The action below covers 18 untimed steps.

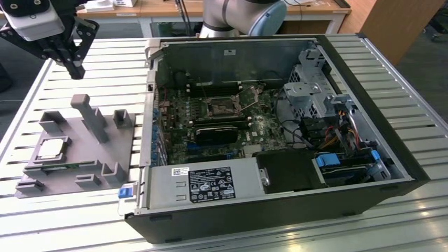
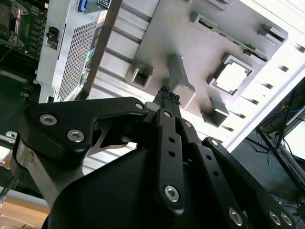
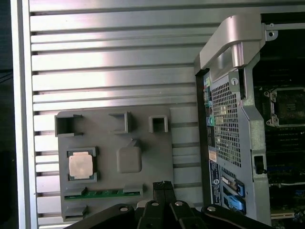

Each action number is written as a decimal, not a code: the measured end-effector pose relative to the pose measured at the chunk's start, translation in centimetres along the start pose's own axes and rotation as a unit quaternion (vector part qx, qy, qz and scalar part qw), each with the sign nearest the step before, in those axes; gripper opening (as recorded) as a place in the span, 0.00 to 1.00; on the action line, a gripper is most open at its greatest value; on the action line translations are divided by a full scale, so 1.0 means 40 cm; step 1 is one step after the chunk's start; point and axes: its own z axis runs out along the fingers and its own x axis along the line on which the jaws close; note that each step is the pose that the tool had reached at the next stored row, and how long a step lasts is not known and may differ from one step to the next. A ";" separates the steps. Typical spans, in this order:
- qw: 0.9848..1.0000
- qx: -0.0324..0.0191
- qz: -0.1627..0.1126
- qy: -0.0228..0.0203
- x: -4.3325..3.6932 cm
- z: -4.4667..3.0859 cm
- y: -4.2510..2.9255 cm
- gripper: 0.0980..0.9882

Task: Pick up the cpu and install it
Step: 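Reach for the cpu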

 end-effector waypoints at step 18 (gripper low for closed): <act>1.000 0.000 0.000 0.000 0.023 0.001 -0.002 0.01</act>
